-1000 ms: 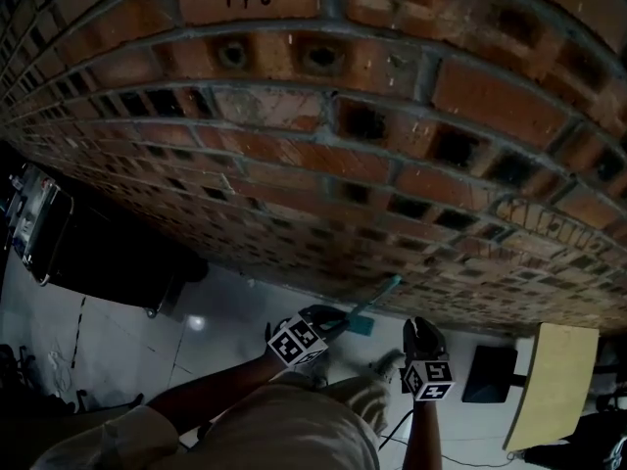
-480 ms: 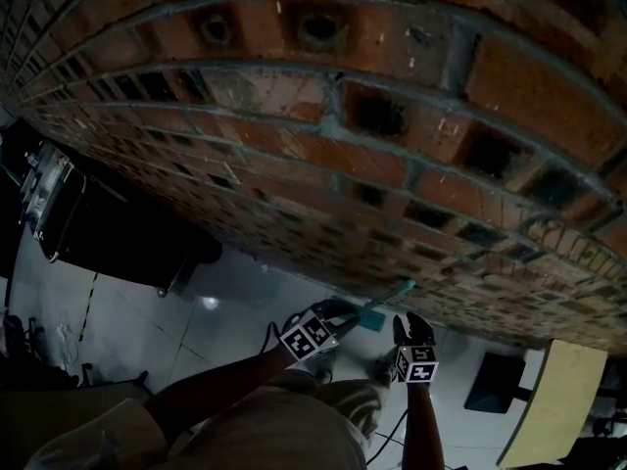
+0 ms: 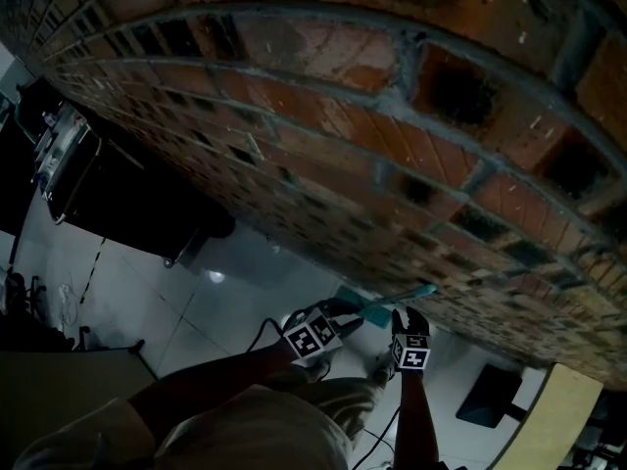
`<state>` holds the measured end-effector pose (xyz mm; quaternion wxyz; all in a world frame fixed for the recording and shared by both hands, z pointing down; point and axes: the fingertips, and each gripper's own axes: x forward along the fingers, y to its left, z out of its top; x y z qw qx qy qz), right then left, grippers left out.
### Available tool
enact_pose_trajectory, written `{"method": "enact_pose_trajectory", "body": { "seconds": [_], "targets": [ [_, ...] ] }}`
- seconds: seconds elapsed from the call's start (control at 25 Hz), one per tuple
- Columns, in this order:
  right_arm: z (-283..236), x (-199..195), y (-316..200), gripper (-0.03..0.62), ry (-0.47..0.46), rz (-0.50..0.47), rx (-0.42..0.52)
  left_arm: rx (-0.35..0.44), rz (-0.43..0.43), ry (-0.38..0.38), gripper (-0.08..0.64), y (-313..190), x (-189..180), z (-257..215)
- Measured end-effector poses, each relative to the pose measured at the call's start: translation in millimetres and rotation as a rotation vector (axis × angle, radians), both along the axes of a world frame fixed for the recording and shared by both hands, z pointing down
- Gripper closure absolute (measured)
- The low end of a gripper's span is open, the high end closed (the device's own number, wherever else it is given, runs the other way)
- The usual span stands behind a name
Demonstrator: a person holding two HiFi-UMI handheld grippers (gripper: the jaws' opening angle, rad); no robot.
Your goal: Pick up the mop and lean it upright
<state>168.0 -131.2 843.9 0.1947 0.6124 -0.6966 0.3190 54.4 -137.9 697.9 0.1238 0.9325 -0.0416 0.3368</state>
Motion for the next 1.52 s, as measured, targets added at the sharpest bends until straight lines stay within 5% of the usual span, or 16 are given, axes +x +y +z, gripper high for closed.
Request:
{"method": "enact_pose_trajectory", "body": {
  "seconds": [0.52,1.52],
  "targets": [
    [58,1,-16,0.416,0.053,0.020,-0.078,-0.009,-0.036,-0.025,0.461,2,-16,12],
    [77,1,-44,0.462,0.030,0.056,-0.039,-0.013,-0.064,-0.050,0.456,13,-39,19]
  ]
}}
